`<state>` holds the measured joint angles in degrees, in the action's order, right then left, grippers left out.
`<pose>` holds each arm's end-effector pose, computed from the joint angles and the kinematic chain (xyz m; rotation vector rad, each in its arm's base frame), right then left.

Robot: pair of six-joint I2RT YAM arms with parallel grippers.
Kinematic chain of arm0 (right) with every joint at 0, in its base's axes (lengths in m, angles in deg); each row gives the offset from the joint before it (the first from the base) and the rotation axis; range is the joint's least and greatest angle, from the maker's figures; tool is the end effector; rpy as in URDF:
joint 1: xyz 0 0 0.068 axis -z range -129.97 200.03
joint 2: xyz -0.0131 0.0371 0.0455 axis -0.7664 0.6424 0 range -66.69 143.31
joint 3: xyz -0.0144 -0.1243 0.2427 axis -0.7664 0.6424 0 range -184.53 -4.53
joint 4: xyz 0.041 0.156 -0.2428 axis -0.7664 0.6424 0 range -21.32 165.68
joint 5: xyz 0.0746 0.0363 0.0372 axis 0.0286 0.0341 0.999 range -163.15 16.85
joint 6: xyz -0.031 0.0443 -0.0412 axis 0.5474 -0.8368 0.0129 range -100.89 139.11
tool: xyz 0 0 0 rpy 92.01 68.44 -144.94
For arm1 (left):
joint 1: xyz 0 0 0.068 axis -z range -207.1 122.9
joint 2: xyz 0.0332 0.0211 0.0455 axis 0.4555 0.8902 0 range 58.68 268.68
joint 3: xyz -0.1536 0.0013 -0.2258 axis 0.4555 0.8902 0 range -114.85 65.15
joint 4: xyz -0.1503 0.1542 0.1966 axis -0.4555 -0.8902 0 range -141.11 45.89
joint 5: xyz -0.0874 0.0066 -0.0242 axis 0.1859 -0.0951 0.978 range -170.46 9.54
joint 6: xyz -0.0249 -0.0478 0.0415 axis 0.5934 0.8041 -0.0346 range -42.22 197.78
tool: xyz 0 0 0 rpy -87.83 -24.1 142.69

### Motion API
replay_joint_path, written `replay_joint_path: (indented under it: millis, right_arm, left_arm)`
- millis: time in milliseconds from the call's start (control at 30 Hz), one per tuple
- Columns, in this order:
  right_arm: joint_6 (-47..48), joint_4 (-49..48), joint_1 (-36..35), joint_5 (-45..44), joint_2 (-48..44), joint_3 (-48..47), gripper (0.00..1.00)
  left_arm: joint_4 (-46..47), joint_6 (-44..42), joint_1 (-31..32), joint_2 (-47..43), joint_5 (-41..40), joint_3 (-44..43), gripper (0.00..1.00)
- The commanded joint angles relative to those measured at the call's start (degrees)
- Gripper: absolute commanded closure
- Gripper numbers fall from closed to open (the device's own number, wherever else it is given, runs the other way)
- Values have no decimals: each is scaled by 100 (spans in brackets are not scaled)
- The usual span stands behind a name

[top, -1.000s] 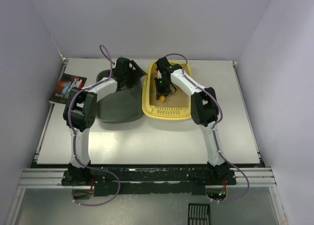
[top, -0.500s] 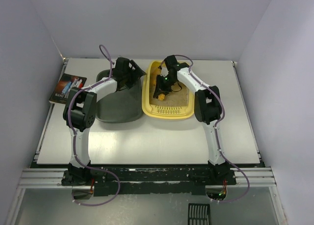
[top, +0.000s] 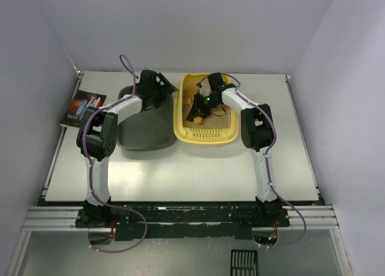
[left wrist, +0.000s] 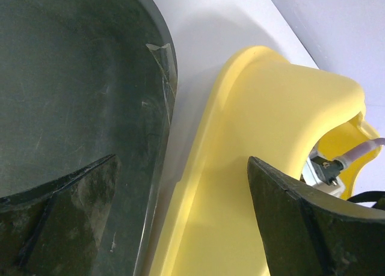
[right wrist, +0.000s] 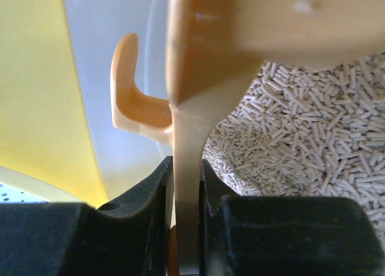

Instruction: Clean the litter box

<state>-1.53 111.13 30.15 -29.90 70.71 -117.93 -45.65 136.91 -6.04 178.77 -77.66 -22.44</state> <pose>0.4926 0.2178 0.1302 -0.2102 2.7680 1.2284 0.4887 -0.1911 0.1721 -0.7196 2.1767 -0.8274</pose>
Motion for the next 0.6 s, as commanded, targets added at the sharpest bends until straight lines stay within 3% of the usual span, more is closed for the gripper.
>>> replay_joint_path:
  millis: [0,167,333,567]
  right_arm:
    - [-556,-1752,11,1152,-155,1083,100]
    - [-1198,-3041,242,1695,-536,1981,100]
    - [-2505,-4882,378,2229,-888,2941,100]
    - [-2128,-4164,380,1627,-1217,2889,100]
  left_arm:
    - [195,-42,58,-43,328,-92,1]
    - [136,-187,70,-88,376,-124,1]
    - [-14,-455,91,-193,378,-144,1]
    - [-83,-787,95,-404,206,-70,1]
